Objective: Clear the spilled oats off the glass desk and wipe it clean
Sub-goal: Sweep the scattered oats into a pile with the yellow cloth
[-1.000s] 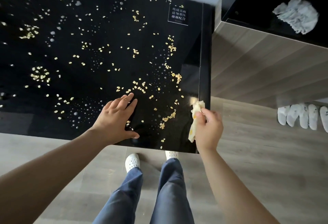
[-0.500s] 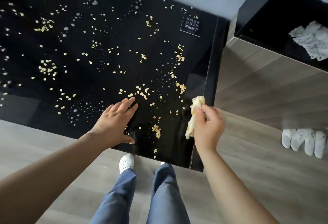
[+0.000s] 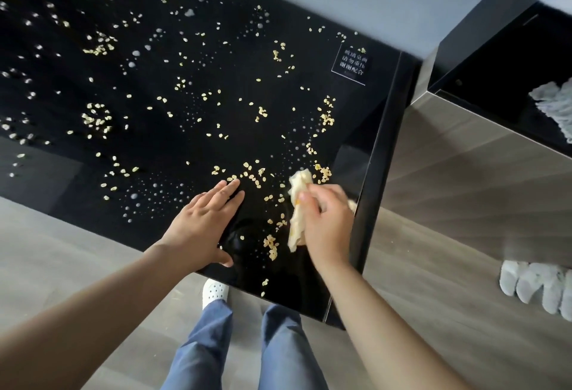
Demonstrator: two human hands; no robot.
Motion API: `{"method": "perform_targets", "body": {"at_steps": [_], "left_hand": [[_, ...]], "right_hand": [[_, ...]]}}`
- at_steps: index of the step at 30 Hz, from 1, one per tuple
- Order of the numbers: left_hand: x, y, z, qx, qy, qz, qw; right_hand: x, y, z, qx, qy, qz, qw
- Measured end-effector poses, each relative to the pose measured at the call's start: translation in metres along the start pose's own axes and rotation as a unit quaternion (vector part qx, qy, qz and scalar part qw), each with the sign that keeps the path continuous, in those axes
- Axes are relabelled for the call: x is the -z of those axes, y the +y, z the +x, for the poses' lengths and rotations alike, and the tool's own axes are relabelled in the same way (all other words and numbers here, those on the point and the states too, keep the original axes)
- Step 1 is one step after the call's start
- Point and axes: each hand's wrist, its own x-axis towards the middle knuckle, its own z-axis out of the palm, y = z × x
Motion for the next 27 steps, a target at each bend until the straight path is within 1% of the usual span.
{"method": "perform_targets", "body": {"at_steps": [2,4,5,7,9,10,11,13,15,16,19,21,24,26,27], "left_hand": [[-0.001,0.0,0.0,0.003,-0.001,0.0,1.0],[-0.003,-0.002,0.0,0.002,0.005,-0.002,1.0],[-0.004,-0.002,0.0,0.002,0.01,-0.003,1.0],[-0.006,-0.001,0.001,0.005,0.015,-0.009,1.0],[-0.006,0.0,0.002,0.012,0.013,-0.018,1.0],[-0.007,0.0,0.002,0.016,0.012,-0.023,1.0],[-0.007,0.001,0.002,0.016,0.013,-0.028,0.999],[-0.005,0.002,0.001,0.014,0.015,-0.035,0.999],[-0.001,0.006,0.0,0.017,0.034,-0.051,0.998],[0.002,0.009,0.0,0.021,0.052,-0.059,0.997],[0.014,0.012,0.004,0.039,0.142,-0.064,0.987],[0.021,0.007,0.011,0.044,0.173,-0.064,0.982],[0.03,0.0,0.034,0.06,0.159,-0.059,0.984],[0.035,-0.003,0.053,0.087,0.153,-0.06,0.983],[0.038,-0.003,0.062,0.099,0.152,-0.059,0.982]], "right_hand": [[0.018,0.004,0.025,-0.005,0.042,-0.012,0.999],[0.03,0.015,0.053,-0.037,0.083,-0.033,0.995],[0.032,0.021,0.065,-0.06,0.095,-0.047,0.993],[0.028,0.033,0.081,-0.099,0.093,-0.075,0.988],[0.015,0.033,0.081,-0.101,0.076,-0.085,0.988],[0.006,0.028,0.076,-0.076,0.062,-0.09,0.991],[-0.004,0.022,0.067,-0.039,0.04,-0.094,0.994],[-0.023,0.01,0.046,0.025,-0.032,-0.088,0.995],[-0.031,0.002,0.033,0.042,-0.091,-0.059,0.993],[-0.029,0.0,0.032,0.036,-0.094,-0.042,0.994],[-0.009,-0.001,0.05,0.024,-0.038,-0.021,0.999],[0.009,0.001,0.074,0.01,0.0,-0.032,0.999],[0.021,0.013,0.11,-0.026,0.044,-0.088,0.995],[0.014,0.021,0.119,-0.037,0.043,-0.113,0.992],[0.007,0.023,0.116,-0.028,0.037,-0.119,0.992]]}}
